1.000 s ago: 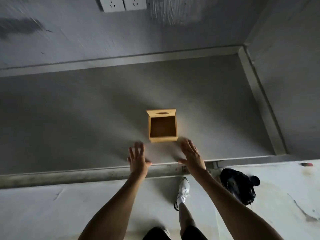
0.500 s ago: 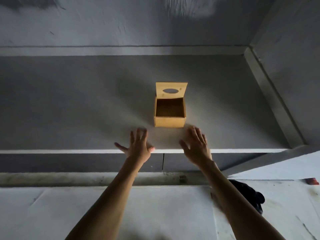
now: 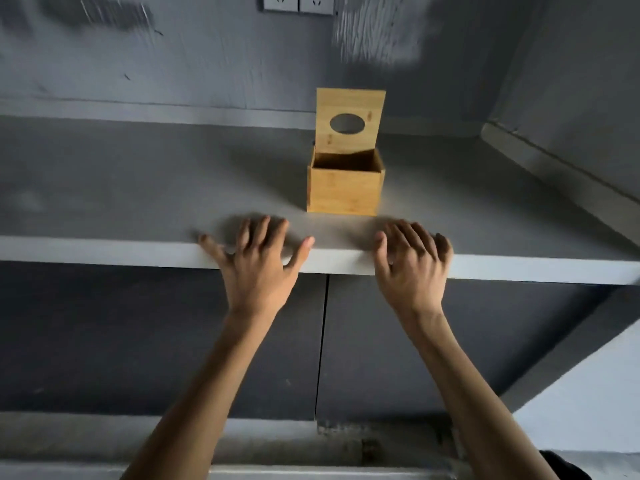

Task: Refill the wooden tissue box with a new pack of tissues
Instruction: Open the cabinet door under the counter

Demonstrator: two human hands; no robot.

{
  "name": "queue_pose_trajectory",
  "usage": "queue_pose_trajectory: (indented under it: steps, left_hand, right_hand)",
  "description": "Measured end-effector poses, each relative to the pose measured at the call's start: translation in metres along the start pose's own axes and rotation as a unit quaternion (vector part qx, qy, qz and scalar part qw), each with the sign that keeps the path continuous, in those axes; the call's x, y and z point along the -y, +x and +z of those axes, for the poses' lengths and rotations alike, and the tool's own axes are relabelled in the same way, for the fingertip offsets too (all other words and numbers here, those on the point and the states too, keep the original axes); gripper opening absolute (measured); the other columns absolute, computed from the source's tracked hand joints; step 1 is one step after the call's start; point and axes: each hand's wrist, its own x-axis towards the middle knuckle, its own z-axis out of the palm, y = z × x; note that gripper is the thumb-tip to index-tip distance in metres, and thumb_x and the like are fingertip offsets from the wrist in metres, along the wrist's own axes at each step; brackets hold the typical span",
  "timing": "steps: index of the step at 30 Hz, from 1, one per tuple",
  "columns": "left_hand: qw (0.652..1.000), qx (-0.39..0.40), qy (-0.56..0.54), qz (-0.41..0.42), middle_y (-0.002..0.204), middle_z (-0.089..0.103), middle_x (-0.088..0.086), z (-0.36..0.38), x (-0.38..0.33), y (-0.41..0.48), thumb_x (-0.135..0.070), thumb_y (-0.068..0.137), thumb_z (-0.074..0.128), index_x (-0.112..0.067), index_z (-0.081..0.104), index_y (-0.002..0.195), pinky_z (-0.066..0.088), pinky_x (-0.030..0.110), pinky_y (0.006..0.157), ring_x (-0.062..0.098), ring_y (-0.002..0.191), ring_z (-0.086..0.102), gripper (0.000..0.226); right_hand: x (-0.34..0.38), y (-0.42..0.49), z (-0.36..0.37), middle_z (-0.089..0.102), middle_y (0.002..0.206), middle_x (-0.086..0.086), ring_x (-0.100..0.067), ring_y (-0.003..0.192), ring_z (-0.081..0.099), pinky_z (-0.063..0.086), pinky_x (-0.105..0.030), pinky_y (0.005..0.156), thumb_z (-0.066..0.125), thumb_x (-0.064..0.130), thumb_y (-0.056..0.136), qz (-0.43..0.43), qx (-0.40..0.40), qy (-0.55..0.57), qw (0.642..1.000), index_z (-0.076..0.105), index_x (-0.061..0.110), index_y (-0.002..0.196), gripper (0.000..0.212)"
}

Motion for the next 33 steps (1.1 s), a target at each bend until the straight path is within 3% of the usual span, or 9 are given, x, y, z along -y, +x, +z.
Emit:
queue_pose_trajectory:
  steps: [6,11,15,17,20,24,26,29,33]
  left_hand:
    - [0.998,-0.055,-0.029,0.0,0.112,0.068,-0.012,0.017,0.0,-0.004,-0.076,0.086,0.019,-0.033,0.063,0.107,0.003,0.078,0.103,0.018,0.117,0.057,0.065]
    - [0.998,0.068,-0.008,0.006,0.146,0.048,-0.009,-0.001,0.003,0.004,-0.083,0.08,0.003,-0.042,0.05,0.131,-0.015,0.079,0.097,0.047,0.145,0.01,0.08]
    - [0.995,0.094,-0.036,-0.018,0.147,0.047,-0.003,-0.009,0.011,0.007,-0.08,0.082,0.008,-0.042,0.056,0.125,-0.011,0.079,0.1,0.043,0.146,0.01,0.074]
    - [0.997,0.06,-0.051,-0.017,0.146,0.047,-0.007,-0.003,0.013,0.006,-0.074,0.086,0.007,-0.043,0.052,0.127,-0.007,0.078,0.101,0.036,0.143,0.025,0.068]
    - [0.997,-0.028,-0.068,0.012,0.14,0.052,-0.009,0.009,0.015,-0.006,-0.062,0.093,0.022,-0.04,0.052,0.129,-0.002,0.074,0.107,0.027,0.137,0.036,0.052]
    - [0.969,-0.208,-0.129,0.035,0.131,0.058,0.002,0.04,0.024,-0.071,-0.018,0.081,0.048,-0.021,0.064,0.117,0.035,0.051,0.104,0.029,0.118,0.052,0.039]
    - [0.97,-0.187,-0.148,0.043,0.121,0.061,0.004,0.059,0.023,-0.095,-0.013,0.071,0.05,-0.018,0.068,0.105,0.043,0.045,0.095,0.03,0.106,0.058,0.039]
    - [0.984,-0.081,-0.15,0.06,0.132,0.055,0.0,0.071,0.011,-0.085,-0.016,0.072,0.053,-0.02,0.06,0.123,0.042,0.052,0.099,0.028,0.117,0.053,0.051]
    - [0.991,0.045,-0.121,0.037,0.145,0.036,-0.007,0.067,-0.012,-0.064,-0.034,0.088,0.045,-0.032,0.038,0.138,0.012,0.076,0.106,0.025,0.141,0.019,0.051]
  right_hand:
    - [-0.003,-0.004,0.014,0.072,0.102,0.009,-0.02,0.109,0.061,0.013,-0.053,0.113,0.02,0.06,0.095,0.01,-0.038,-0.01,0.999,0.071,0.029,0.098,0.059]
    - [0.007,-0.005,0.003,0.071,0.089,0.005,-0.023,0.11,0.06,-0.001,-0.077,0.105,0.01,0.063,0.093,0.032,0.039,-0.036,0.998,0.072,0.025,0.084,0.072]
    - [0.032,-0.007,-0.008,0.062,0.12,-0.009,-0.037,0.142,0.025,-0.003,-0.076,0.104,0.013,0.065,0.092,0.047,0.077,-0.03,0.995,0.068,0.023,0.097,0.07]
    - [0.047,-0.014,0.002,0.056,0.124,-0.008,-0.034,0.136,0.035,-0.004,-0.074,0.108,0.019,0.061,0.095,0.013,0.046,-0.029,0.998,0.061,0.028,0.108,0.055]
    - [0.051,-0.021,0.017,0.062,0.099,-0.002,-0.029,0.103,0.054,0.011,-0.067,0.11,0.024,0.058,0.096,0.005,-0.018,-0.035,0.999,0.062,0.029,0.097,0.047]
    - [0.042,-0.02,0.018,0.058,0.109,0.0,-0.029,0.113,0.049,0.007,-0.066,0.109,0.019,0.067,0.093,-0.03,0.019,-0.015,0.999,0.057,0.032,0.103,0.054]
    - [0.041,-0.019,0.015,0.058,0.115,0.0,-0.03,0.117,0.047,0.008,-0.067,0.109,0.017,0.07,0.092,-0.042,0.032,-0.017,0.998,0.056,0.033,0.107,0.056]
    - [0.044,-0.02,0.013,0.06,0.117,0.001,-0.027,0.119,0.049,0.011,-0.066,0.109,0.014,0.07,0.092,-0.039,0.036,-0.023,0.998,0.056,0.034,0.109,0.057]
    - [0.039,-0.023,0.014,0.062,0.116,0.003,-0.025,0.115,0.052,0.018,-0.061,0.108,0.016,0.068,0.093,-0.047,0.033,-0.038,0.998,0.056,0.035,0.114,0.056]
